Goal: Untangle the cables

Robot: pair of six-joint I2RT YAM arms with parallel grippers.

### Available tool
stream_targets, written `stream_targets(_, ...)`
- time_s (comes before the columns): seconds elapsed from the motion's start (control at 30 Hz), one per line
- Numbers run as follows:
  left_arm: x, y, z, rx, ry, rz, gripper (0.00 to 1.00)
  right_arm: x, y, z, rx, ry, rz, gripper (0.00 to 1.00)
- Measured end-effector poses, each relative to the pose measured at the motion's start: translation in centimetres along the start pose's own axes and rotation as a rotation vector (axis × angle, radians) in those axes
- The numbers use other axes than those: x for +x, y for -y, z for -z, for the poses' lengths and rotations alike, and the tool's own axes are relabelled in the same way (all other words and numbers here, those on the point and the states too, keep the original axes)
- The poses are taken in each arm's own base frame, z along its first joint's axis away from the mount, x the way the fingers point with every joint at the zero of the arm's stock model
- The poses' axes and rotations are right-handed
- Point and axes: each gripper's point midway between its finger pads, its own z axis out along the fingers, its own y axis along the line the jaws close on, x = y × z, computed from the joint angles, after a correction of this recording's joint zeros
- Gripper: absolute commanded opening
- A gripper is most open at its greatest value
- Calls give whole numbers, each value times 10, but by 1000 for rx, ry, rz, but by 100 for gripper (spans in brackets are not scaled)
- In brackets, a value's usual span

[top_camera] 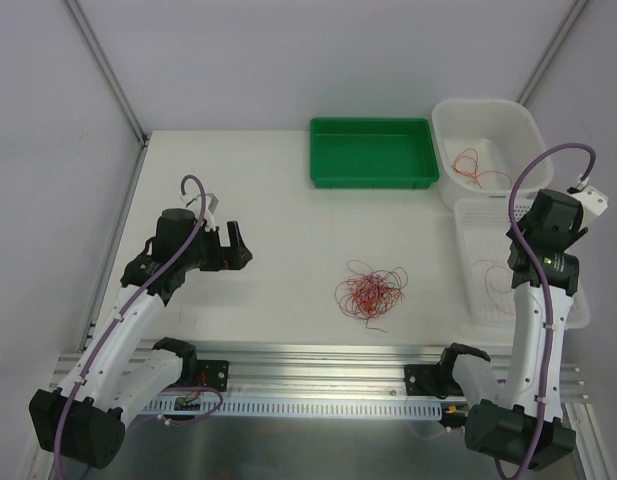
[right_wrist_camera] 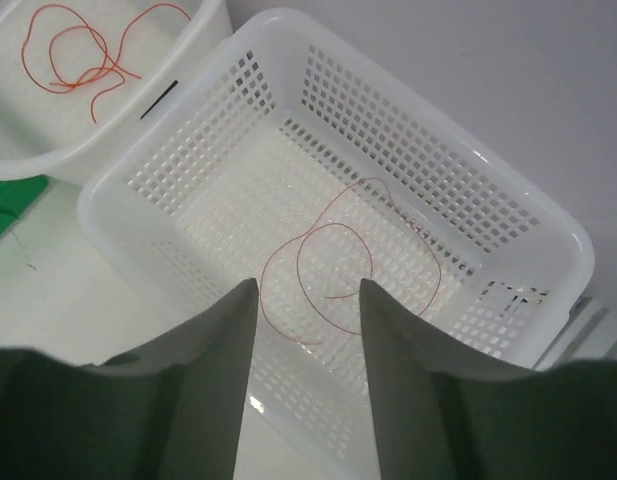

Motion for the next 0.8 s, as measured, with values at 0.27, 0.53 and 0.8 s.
stream_targets(0.27, 0, 0, 0, 0, 0, -1, 99, 5, -10, 4, -70, -30, 3, 80)
stream_targets(0.53, 6, 1, -6, 15, -41, 6, 99, 34, -81, 35, -416, -161, 105, 81)
stream_targets(0.8, 10, 1, -10, 15, -63, 11, 99, 180, -136, 91, -725, -488, 390, 80)
